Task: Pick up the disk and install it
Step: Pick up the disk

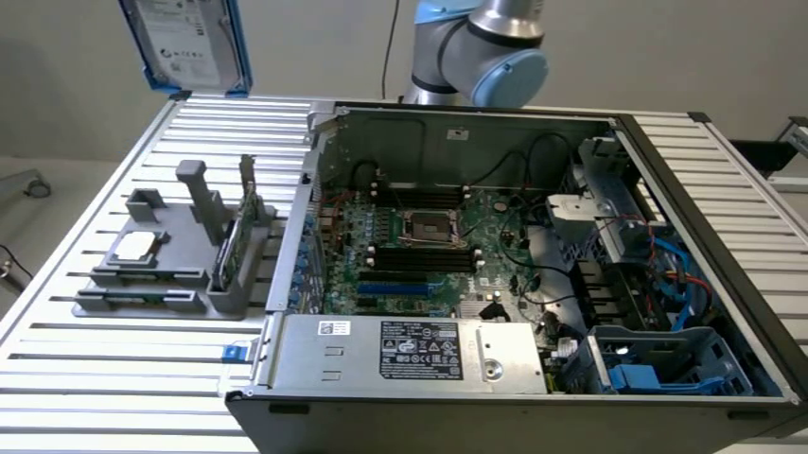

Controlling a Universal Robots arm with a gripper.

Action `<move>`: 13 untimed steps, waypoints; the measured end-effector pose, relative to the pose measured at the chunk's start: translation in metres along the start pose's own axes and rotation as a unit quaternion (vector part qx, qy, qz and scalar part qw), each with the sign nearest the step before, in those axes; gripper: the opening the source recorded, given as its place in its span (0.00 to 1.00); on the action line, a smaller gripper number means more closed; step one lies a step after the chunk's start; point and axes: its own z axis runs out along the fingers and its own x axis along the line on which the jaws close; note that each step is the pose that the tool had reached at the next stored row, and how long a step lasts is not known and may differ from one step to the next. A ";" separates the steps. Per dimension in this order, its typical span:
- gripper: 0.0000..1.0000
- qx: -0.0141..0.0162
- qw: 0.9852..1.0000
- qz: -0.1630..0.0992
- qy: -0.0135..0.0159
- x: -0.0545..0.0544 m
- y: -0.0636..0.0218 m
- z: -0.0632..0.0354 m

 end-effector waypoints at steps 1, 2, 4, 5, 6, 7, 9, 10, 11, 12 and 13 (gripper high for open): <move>0.33 0.000 1.000 0.000 0.000 0.001 -0.0044 -0.0040; 0.33 -0.001 1.000 0.000 0.000 0.002 -0.0088 -0.0077; 0.33 -0.001 1.000 0.000 0.000 0.005 -0.0176 -0.0142; 0.33 -0.002 1.000 0.000 0.000 0.007 -0.0212 -0.0157; 0.33 -0.001 1.000 0.000 0.000 0.010 -0.0243 -0.0162; 0.33 -0.001 1.000 0.000 0.000 0.012 -0.0273 -0.0164; 0.33 -0.001 1.000 0.000 0.000 0.017 -0.0337 -0.0171; 0.33 -0.002 1.000 0.000 -0.001 0.019 -0.0369 -0.0174; 0.33 -0.002 1.000 0.000 -0.001 0.021 -0.0400 -0.0177; 0.33 -0.002 1.000 0.000 -0.001 0.024 -0.0433 -0.0179; 0.33 -0.002 1.000 0.000 -0.001 0.026 -0.0467 -0.0182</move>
